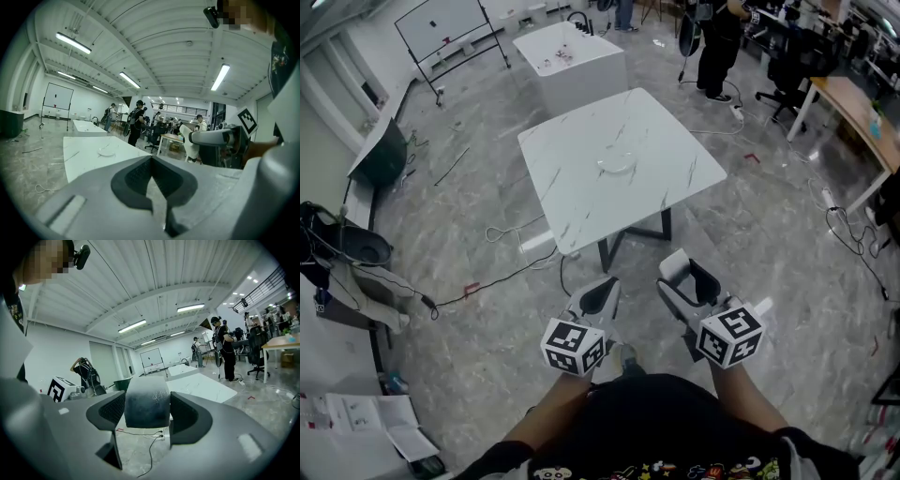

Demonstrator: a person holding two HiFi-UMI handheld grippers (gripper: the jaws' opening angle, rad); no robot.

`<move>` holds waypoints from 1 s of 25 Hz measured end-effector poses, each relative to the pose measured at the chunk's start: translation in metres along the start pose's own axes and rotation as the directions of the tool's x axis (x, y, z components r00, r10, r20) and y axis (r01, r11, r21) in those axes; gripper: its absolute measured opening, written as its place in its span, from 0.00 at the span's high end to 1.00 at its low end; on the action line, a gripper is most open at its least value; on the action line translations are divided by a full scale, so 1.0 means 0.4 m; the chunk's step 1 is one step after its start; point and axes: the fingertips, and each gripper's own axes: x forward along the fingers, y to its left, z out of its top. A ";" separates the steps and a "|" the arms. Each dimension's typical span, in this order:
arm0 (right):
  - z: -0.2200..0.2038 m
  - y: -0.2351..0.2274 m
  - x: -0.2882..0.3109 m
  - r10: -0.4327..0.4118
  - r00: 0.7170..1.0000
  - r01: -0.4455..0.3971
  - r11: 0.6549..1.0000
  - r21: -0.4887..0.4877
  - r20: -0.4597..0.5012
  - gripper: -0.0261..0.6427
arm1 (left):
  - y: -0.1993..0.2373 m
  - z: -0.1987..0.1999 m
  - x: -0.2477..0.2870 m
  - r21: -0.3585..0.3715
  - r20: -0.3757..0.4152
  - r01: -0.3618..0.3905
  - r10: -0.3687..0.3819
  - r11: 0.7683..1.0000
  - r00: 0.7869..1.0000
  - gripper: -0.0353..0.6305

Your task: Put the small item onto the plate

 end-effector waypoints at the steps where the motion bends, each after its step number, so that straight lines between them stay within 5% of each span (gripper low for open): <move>1: -0.001 0.004 0.014 -0.002 1.000 0.002 1.000 0.000 -0.002 0.47 | 0.014 0.000 0.000 -0.001 -0.001 0.002 -0.002 1.000 1.000 0.95; 25: -0.016 0.027 0.194 -0.018 0.998 0.016 1.000 -0.027 -0.053 0.47 | 0.167 0.026 0.037 -0.002 0.009 0.037 -0.037 0.999 0.999 0.95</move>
